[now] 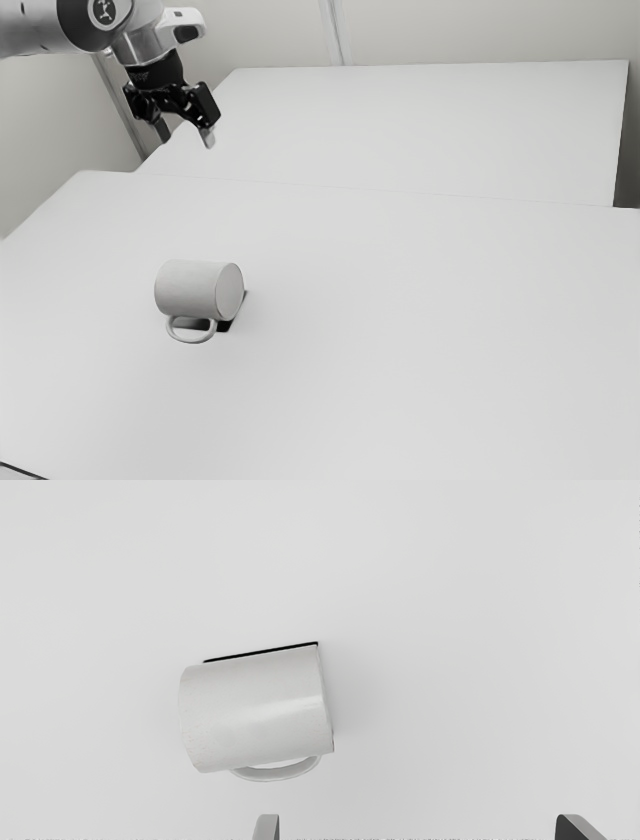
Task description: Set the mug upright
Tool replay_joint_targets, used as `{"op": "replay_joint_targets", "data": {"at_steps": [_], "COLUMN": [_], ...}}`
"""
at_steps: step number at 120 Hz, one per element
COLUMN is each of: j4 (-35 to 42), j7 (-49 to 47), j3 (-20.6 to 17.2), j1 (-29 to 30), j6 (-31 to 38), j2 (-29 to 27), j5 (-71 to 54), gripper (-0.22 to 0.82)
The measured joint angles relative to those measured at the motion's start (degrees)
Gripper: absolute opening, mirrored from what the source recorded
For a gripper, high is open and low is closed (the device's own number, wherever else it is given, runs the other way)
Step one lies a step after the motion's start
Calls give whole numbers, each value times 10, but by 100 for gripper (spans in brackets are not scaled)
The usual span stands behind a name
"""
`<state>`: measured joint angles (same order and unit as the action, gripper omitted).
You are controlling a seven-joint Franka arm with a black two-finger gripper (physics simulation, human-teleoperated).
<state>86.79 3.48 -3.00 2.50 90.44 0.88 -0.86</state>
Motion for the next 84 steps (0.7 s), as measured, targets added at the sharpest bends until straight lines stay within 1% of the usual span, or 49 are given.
{"op": "replay_joint_targets", "data": {"at_steps": [36,53,66,84], "j4": [6,60,98,132], "j7": [-17,-22,-26,-30], "j3": [0,1,16,32], "j1": [-4,-7,-16,-6], "j6": [-8,-2,13,42], "j2": [-5,-31,-39,-40], "j5": [-5,-8,-9,5], "gripper": [60,60,60,60]}}
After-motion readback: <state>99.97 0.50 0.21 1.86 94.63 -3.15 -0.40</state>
